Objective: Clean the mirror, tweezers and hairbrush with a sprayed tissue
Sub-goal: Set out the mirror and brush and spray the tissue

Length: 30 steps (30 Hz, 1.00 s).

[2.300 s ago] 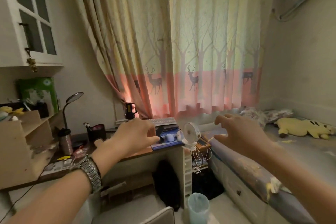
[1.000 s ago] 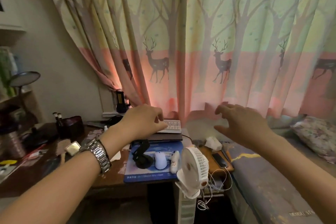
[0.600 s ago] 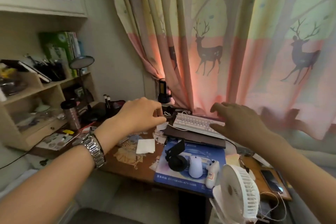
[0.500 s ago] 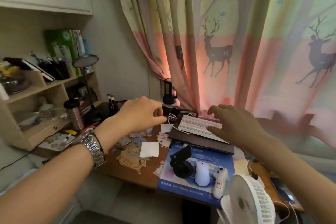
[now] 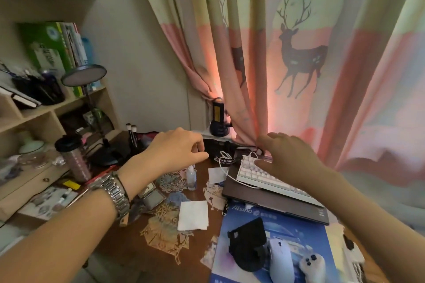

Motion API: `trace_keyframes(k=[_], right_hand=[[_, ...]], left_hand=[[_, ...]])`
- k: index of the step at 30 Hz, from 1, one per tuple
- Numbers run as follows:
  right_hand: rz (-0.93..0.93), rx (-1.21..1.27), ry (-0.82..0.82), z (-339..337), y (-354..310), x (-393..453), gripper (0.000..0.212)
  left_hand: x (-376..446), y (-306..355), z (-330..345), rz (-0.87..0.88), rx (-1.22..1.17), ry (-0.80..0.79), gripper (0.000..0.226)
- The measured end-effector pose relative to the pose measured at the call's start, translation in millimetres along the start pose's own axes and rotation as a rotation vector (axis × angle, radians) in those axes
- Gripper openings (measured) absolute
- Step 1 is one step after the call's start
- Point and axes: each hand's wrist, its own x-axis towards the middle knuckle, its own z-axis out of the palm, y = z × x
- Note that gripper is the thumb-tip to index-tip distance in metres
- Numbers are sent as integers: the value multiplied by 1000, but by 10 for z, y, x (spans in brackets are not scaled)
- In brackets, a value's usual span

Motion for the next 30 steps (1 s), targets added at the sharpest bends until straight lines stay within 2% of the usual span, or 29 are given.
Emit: trace_keyframes(k=[8,19,24,30], right_hand=[[-26,-38,7,474,414,451,32],[-108,-30,2,658,263,1013,33],[-108,-47,-16,752,166,1279,31],[-55,-76,-17,984,-37,1743,34]], left_hand=[[490,-157,312,-45,35,-22,24],[575,-646,223,-146,74,-3,24],[725,-923,272,-132,64,4,25],[1170,-1479,392,-30,16,21,25]])
